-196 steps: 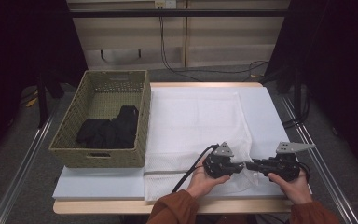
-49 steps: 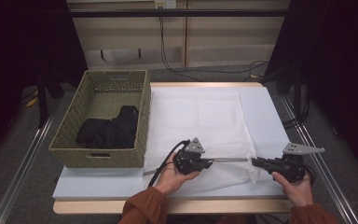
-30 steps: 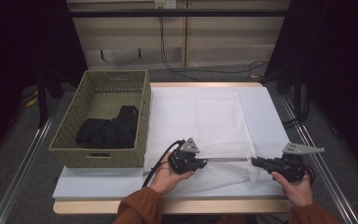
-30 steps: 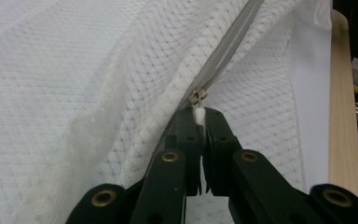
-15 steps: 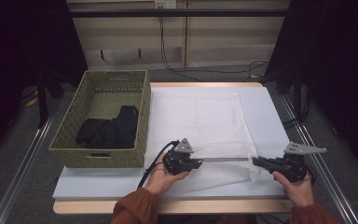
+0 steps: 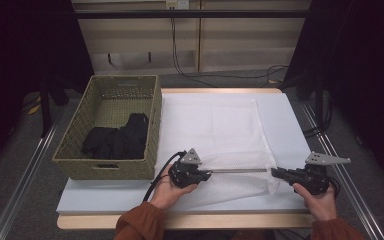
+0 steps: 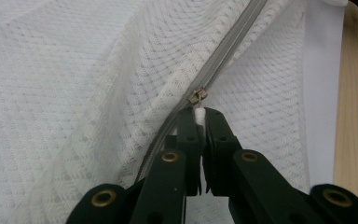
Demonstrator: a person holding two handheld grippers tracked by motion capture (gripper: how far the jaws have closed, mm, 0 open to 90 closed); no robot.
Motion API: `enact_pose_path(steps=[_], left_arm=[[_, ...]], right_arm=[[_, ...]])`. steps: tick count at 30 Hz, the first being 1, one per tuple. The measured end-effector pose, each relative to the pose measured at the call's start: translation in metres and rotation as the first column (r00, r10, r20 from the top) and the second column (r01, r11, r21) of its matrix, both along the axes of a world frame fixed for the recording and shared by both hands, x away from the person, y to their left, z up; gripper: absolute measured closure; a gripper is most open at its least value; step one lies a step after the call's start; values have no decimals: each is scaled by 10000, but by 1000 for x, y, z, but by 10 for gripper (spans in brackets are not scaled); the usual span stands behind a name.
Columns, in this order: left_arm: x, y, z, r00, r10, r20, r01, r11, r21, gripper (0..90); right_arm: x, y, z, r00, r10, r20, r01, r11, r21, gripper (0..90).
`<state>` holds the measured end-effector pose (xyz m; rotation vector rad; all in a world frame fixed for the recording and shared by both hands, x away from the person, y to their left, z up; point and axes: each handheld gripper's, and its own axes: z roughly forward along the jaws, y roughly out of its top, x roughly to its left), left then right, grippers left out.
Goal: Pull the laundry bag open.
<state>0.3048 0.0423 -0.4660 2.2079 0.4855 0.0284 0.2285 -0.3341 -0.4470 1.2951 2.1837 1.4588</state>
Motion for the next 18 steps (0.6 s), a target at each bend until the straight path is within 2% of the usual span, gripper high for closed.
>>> enact_pose_path(steps=[7, 9, 10, 12, 17, 18], left_arm=[[1, 4, -1, 10000, 65, -15, -65, 10000, 24, 863], [1, 5, 1, 10000, 35, -27, -34, 9998, 192, 863], [1, 5, 0, 10000, 17, -4, -17, 10000, 39, 863], [0, 5, 0, 10000, 91, 19, -91, 10000, 4, 863], [-1, 5, -1, 10000, -9, 58, 9, 9999, 130, 863], [-1, 8, 1, 10000, 67, 20, -67, 9994, 352, 863]], right_arm=[[0, -1, -1, 10000, -48, -77, 48, 10000, 38, 874], [0, 0, -1, 10000, -37, -62, 37, 10000, 57, 873], [1, 0, -1, 10000, -34, -65, 34, 10000, 66, 873], [0, -1, 0, 10000, -15, -59, 15, 10000, 46, 873], [0, -1, 0, 9999, -82, -60, 83, 10000, 17, 873], [0, -1, 0, 9999, -57, -87, 58, 9999, 92, 874]])
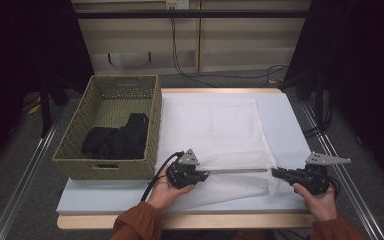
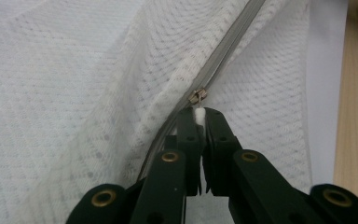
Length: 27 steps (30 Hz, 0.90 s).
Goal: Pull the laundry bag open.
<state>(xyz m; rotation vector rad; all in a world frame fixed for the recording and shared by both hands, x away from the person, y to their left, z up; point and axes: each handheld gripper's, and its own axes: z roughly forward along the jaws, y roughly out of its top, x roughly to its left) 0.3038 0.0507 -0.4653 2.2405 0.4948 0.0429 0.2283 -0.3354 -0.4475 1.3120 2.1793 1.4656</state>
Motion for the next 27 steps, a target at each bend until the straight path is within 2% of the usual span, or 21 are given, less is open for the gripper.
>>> enact_pose_path(steps=[1, 5, 6, 10, 11, 12, 13, 15, 17, 18, 21, 25, 27], left_arm=[[1, 1, -1, 10000, 35, -1, -35, 9999, -104, 863], [0, 3, -4, 10000, 32, 3, -32, 9999, -113, 863], [-1, 4, -3, 10000, -9, -34, 9, 10000, 4, 863], [-3, 5, -2, 10000, -18, 29, 19, 9999, -100, 863], [-3, 7, -1, 10000, 14, 33, -14, 10000, 66, 863], [-3, 8, -2, 10000, -27, 11, 27, 10000, 6, 863], [-2, 9, -1, 10000, -32, 40, 31, 9998, 207, 864], [-2, 11, -2, 10000, 55, 6, -55, 10000, 9, 863], [-2, 13, -2, 10000, 57, -33, -57, 10000, 5, 863], [-2, 14, 0, 10000, 56, 17, -56, 9999, 136, 863], [-3, 17, 1, 9999, 117, 63, -116, 9999, -41, 863], [-3, 21, 1, 9998, 182, 101, -183, 9998, 28, 864], [-4, 22, 1, 9997, 225, 40, -225, 9997, -116, 863]], right_arm=[[0, 0, 0, 10000, -5, 14, 5, 10000, 5, 873], [0, 0, 0, 10000, -20, 9, 20, 10000, -5, 874], [0, 0, 0, 10000, -5, 3, 5, 10000, 1, 873], [0, 0, 0, 10000, -51, 22, 52, 10000, -26, 873], [0, 0, 0, 10000, -64, 39, 64, 10000, -27, 874], [0, -1, 0, 10000, -40, 5, 40, 10000, -2, 874], [0, -1, -1, 10000, -55, 13, 55, 10000, 13, 874], [1, -1, -2, 10000, -27, -5, 27, 10000, -6, 874], [0, -1, -1, 10000, -45, -11, 45, 10000, -20, 874], [0, 0, -1, 10000, -70, -7, 70, 10000, -2, 874], [0, -1, 0, 9999, -118, 93, 118, 9999, -1, 874], [0, -2, 0, 9999, -105, 45, 105, 9999, 28, 874], [-1, -1, 0, 9998, -163, 69, 163, 9999, 29, 873]])
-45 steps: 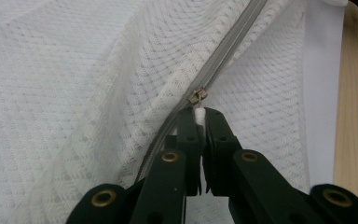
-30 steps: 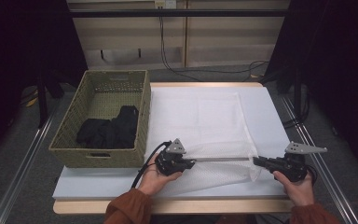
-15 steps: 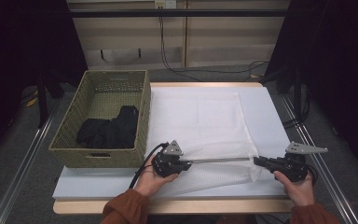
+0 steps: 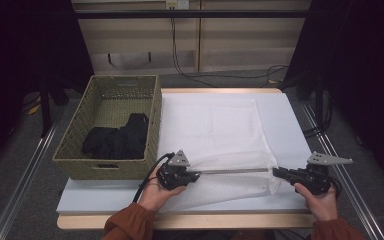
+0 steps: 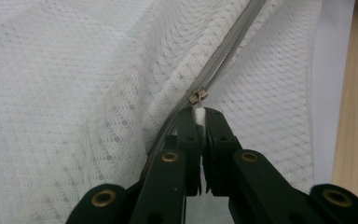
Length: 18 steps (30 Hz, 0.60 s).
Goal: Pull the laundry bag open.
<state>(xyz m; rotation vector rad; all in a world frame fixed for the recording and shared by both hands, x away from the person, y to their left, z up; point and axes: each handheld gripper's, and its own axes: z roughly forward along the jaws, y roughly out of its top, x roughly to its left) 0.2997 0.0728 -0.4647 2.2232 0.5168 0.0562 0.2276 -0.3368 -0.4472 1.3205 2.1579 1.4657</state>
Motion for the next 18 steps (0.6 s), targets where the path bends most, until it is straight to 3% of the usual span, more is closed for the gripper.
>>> enact_pose_path(steps=[2, 18], left_arm=[[-1, 1, 2, 10000, -70, 41, 69, 9997, 251, 863], [-5, 18, 6, 9999, 23, 132, -23, 10000, 0, 863]], right_arm=[[0, 0, 0, 10000, 39, -29, -38, 10000, 25, 874], [0, -1, 0, 10000, 34, -65, -33, 10000, 60, 873]])
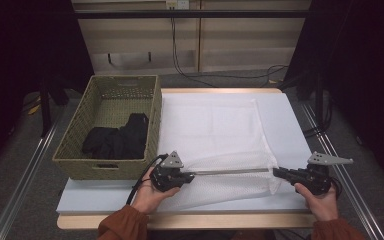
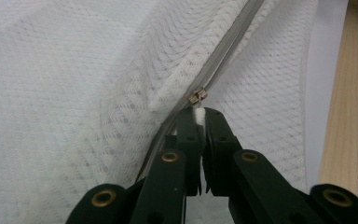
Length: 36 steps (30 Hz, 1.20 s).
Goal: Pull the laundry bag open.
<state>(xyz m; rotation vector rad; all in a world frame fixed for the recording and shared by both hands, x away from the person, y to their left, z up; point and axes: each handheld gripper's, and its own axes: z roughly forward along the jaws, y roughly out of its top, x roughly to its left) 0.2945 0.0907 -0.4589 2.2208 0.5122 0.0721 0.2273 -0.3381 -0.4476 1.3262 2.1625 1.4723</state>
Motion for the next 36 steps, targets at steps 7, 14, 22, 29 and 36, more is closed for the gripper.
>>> enact_pose_path(steps=[7, 14, 22, 29, 36], left_arm=[[-4, 8, 1, 9999, 149, -1, -149, 9999, 86, 863], [-6, 14, 4, 10000, 72, -5, -72, 9999, 97, 863], [-9, 27, 0, 9995, 304, -103, -304, 9995, 25, 863], [-11, 29, 1, 9995, 294, -65, -294, 9995, 124, 863], [-13, 39, -3, 9981, 603, -83, -600, 9977, 329, 863]], right_arm=[[-3, -2, -1, 10000, -87, 5, 87, 10000, -29, 873], [-2, -2, -1, 9999, -106, 9, 106, 9999, -29, 873], [-3, -3, 0, 9999, -114, 4, 114, 9999, -33, 873], [-3, -2, 0, 9999, -112, 10, 112, 9999, -30, 873], [-3, -3, -1, 9999, -130, 18, 130, 9999, -77, 873]])
